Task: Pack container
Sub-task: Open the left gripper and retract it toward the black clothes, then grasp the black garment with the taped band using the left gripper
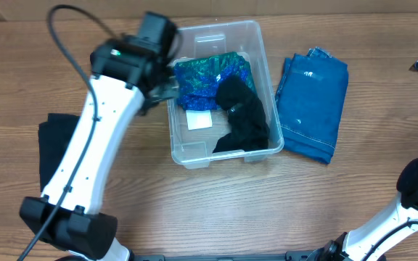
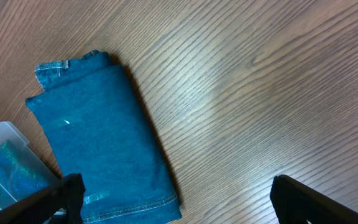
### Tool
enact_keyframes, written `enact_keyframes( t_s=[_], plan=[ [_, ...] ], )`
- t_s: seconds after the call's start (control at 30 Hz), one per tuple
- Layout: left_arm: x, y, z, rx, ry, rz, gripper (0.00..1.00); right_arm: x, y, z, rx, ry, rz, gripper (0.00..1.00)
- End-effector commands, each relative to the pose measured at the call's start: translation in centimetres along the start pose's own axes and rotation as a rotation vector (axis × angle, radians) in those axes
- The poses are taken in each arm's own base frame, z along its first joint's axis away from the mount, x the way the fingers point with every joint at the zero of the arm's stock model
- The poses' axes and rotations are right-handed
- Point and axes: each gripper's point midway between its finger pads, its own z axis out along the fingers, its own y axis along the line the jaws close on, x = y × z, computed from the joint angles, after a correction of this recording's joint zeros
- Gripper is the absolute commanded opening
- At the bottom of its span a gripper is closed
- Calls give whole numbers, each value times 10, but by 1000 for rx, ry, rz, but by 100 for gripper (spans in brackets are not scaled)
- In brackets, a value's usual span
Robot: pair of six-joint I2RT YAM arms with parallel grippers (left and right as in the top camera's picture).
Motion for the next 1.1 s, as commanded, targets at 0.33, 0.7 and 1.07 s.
enact_keyframes(
  t_s=[0.33, 0.7, 1.07],
  plan=[
    [43, 193, 106, -384, 272, -420, 91, -2, 1, -7, -4, -24, -6, 100],
    [99, 186, 191, -320, 321, -213, 92, -2, 1, -7, -4, -24, -6, 100],
    [59, 181, 205, -273, 155, -192, 92, -2, 1, -7, -4, -24, -6, 100]
  ],
)
